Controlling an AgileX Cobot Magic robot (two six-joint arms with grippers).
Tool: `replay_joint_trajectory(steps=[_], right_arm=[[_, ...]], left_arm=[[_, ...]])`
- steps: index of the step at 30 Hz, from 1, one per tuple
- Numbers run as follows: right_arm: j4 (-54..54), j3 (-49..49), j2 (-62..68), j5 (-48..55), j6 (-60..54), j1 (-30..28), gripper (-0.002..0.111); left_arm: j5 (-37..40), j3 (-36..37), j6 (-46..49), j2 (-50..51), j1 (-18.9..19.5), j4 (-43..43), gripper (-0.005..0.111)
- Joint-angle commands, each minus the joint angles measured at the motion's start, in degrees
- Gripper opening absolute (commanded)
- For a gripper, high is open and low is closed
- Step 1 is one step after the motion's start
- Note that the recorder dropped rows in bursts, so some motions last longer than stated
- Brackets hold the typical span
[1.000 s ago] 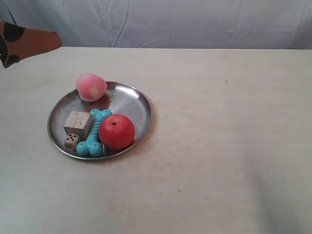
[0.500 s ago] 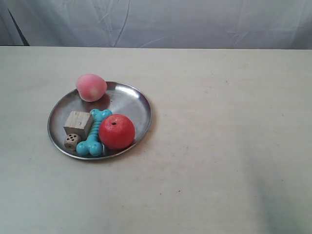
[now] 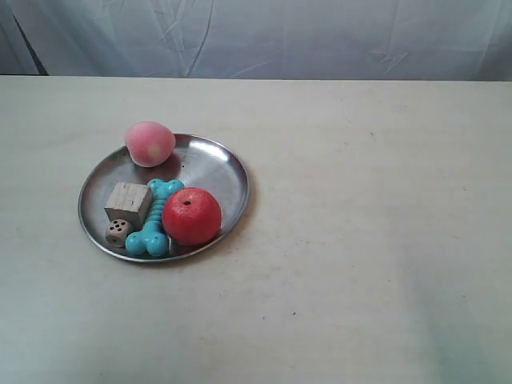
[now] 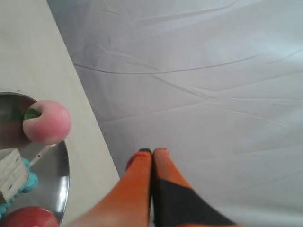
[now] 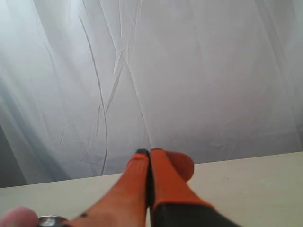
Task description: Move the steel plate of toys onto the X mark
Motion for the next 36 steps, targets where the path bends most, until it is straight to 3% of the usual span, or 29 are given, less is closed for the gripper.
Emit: replay_joint_trajectory(steps=[1, 4, 9, 11, 15, 20, 23, 36], right_arm=[[-0.15, 0.12, -0.36, -0.29, -0.25, -0.3, 0.0], [-0.15, 0.12, -0.36, -0.29, -0.25, -0.3, 0.0], [-0.15, 0.12, -0.36, -0.29, -0.25, -0.3, 0.0], [-0.15, 0.12, -0.36, -0.29, -0.25, -0.3, 0.0], [-0.15, 0.12, -0.36, -0.29, -0.25, -0.3, 0.0], [-0.15, 0.12, -0.36, -0.29, -0.25, -0.3, 0.0], [-0.15, 0.12, -0.36, -0.29, -0.25, -0.3, 0.0], [-0.15, 0.12, -0.36, -0.29, -0.25, -0.3, 0.0]], left_arm=[[0.12, 1.57, 0.45, -2.91, -0.4, -0.23, 0.0], [1.02, 5.69, 10.59, -7.01, 0.05, -3.74, 0.0], [0.67, 9.56, 59.38, -12.55, 0.21, -31.14, 0.0], [-1.05, 9.67, 73.82, -13.31, 0.21, -33.26, 0.0], [-1.51, 9.67, 90.95, -14.47, 0.21, -34.04, 0.0], [1.69, 10.37, 110.31, -15.82, 0.21, -45.51, 0.0], [2.26, 10.37, 122.86, -16.66, 0.21, -46.32, 0.0], [10.78, 10.37, 124.97, -22.6, 0.55, -48.32, 0.0]])
